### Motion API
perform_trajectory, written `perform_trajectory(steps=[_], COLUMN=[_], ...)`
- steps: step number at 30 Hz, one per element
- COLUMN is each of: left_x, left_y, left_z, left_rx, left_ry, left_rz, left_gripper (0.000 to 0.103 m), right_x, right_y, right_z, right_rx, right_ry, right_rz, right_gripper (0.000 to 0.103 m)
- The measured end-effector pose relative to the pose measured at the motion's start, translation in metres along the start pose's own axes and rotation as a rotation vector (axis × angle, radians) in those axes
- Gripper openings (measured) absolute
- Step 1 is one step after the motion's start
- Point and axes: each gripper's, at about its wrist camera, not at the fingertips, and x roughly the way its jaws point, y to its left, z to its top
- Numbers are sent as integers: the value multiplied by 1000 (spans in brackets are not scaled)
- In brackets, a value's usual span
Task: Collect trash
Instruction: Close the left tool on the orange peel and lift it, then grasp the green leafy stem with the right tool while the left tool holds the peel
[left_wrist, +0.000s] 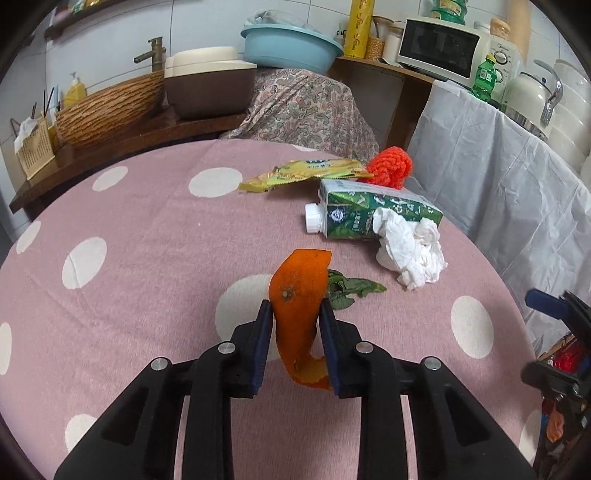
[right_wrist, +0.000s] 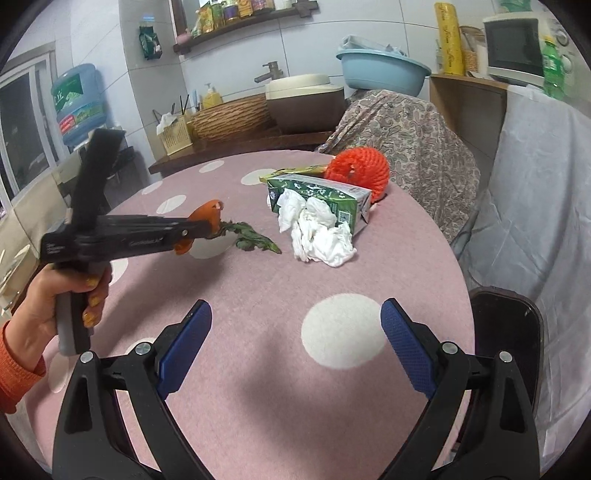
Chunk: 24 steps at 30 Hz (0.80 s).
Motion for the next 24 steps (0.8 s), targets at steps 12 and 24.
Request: perform_trajectory(steps=[12,24], left_x=[-3,-25], left_y=[19,33], left_z=[-21,-39], left_rx=[-67,-77], left_ry=[36,22], left_rz=[-31,-28], left_gripper=[33,56], right_x=[22,64], right_y=[16,64], right_z=[17,30], right_rx=[-13,-276], right_ry=[19,113], right_rz=[37,163], right_gripper=[92,90])
